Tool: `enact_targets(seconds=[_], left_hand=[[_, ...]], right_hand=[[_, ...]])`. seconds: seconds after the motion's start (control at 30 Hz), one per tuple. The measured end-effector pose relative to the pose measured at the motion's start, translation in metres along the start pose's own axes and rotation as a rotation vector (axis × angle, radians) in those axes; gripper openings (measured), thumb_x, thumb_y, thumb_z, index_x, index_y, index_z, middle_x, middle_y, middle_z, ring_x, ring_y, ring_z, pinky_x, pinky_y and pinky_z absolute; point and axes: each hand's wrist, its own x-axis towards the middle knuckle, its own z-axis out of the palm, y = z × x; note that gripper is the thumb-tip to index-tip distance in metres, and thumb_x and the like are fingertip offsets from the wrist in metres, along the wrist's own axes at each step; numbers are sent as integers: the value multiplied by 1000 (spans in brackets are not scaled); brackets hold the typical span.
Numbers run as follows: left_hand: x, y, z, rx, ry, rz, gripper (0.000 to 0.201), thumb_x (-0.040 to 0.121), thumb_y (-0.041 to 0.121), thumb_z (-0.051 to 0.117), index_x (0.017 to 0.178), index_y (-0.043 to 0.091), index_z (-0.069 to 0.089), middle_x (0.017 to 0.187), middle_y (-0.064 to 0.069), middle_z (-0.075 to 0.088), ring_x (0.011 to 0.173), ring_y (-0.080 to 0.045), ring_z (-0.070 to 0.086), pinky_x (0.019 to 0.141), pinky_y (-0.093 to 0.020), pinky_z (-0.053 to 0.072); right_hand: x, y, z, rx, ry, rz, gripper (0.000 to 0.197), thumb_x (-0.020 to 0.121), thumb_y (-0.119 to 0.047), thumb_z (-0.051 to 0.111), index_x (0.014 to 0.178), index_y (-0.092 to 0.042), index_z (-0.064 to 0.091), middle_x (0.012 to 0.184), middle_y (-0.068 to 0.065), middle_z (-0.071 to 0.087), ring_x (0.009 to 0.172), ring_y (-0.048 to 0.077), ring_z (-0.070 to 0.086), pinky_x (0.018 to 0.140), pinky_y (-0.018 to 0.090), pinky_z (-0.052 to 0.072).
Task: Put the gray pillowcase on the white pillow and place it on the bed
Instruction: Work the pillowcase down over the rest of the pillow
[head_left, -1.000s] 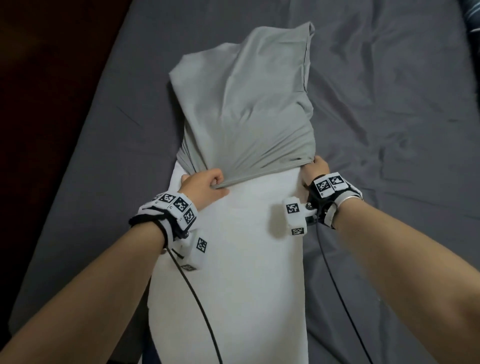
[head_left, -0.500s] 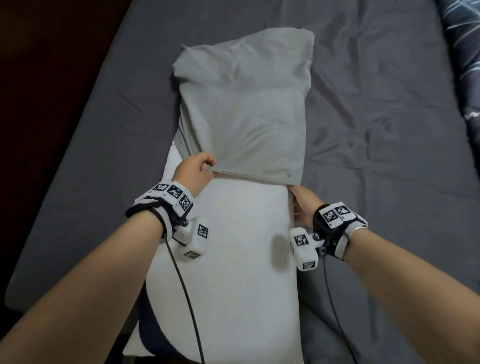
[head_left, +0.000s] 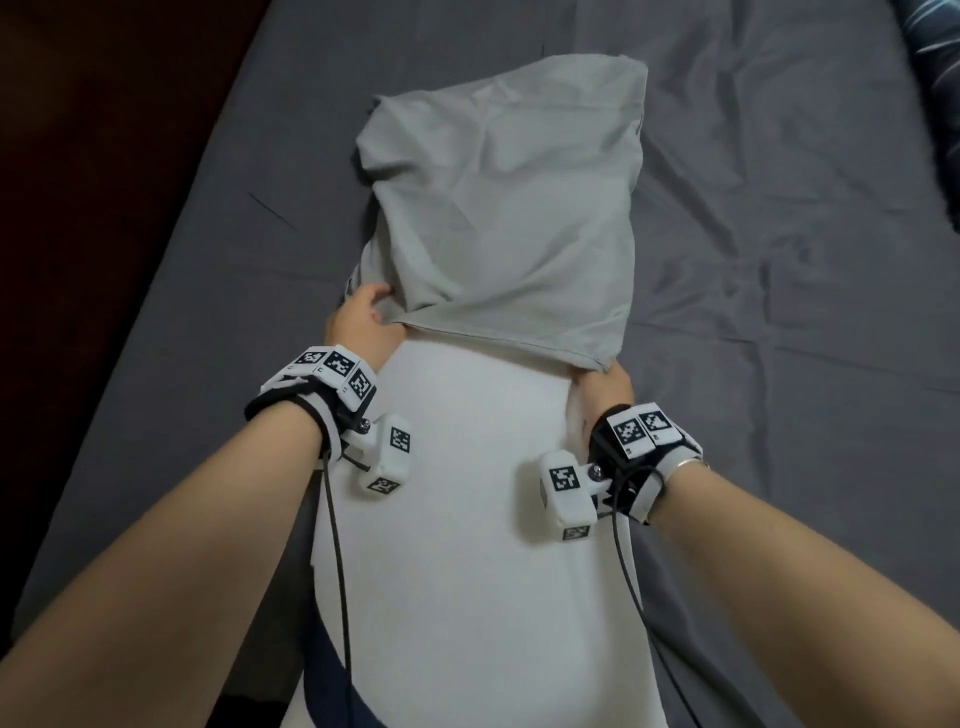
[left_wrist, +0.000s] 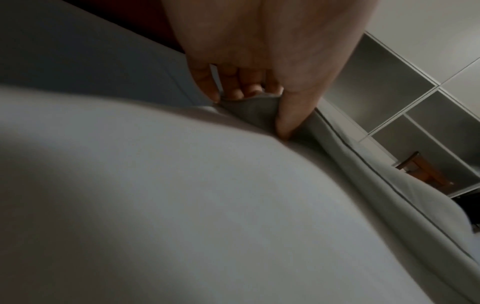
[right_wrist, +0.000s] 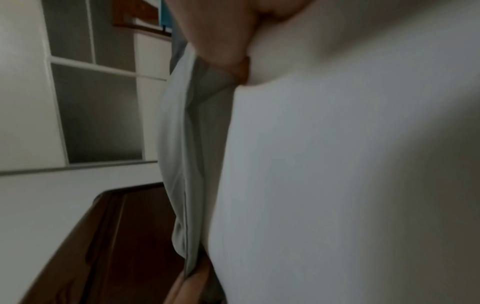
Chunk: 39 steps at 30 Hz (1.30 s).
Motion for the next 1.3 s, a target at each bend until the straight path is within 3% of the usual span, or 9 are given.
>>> enact_targets(seconds=[0.13,0.27,0.47,0.57,0.7,0.8,0.9,1.1,1.3], left_hand=[[20,2,-1,27,37,31,19,83,18,61,100,10,65,105,-14,57,111,-33,51,97,-31,38],[26,6,-13,-8,-20,66,13,88,16,54,76,14,55,84,-11,55,81,-22,47,59,-25,26],[-4,-3,-23,-11,-179,105,13,88,13,57,77,7,55,60,-6,48,55,-18,39,49,-17,33],[-38,-22,-14,-114,-394,22,22,81,19,69,68,14,52,63,-8,53,64,-17,42,58,-20,35],[-71,-29,7,-209,-455,2,23,82,14,69,69,20,51,69,-4,60,68,-10,51,75,-27,36],[-78,-23,15,-270,-351,-3,21,84,13,66,70,23,53,73,-4,64,62,1,53,77,-27,40],[-86,-11,20,-262,-320,5,10,85,17,64,78,15,57,87,-14,67,79,-15,56,76,-28,41],[-90,24,26,-24,-211,61,27,84,27,62,63,17,49,69,-6,52,69,-26,46,60,-28,34],[-107,83,47,44,-105,204,9,83,29,59,81,26,51,88,-1,63,86,-24,56,86,-34,47]], right_hand=[[4,0,-9,164,-99,98,38,83,-15,60,120,-12,61,124,16,63,106,19,59,104,40,45],[3,-12,-21,294,-162,202,23,72,-22,68,95,-21,71,102,10,73,90,25,69,91,47,53],[9,-40,-45,59,-92,138,25,96,-10,40,82,-20,58,73,-6,49,75,16,53,62,17,45],[18,-48,-69,67,18,82,38,99,-18,35,130,-4,53,87,-4,54,80,13,46,69,14,37],[22,-44,-84,33,37,67,46,99,-19,35,141,-3,38,146,14,43,99,10,37,82,21,31],[11,-42,-85,7,86,18,38,93,-19,44,128,-7,53,134,15,56,109,21,55,94,31,44],[10,-36,-89,-17,50,-17,27,86,-36,55,109,-21,56,113,8,67,102,27,61,99,40,47],[1,-16,-113,-296,-268,46,98,63,-69,68,143,-26,32,137,-6,53,120,20,54,108,43,41],[-38,-5,-146,-429,-480,110,56,87,-37,63,134,-19,36,117,-2,54,89,10,55,58,16,45]])
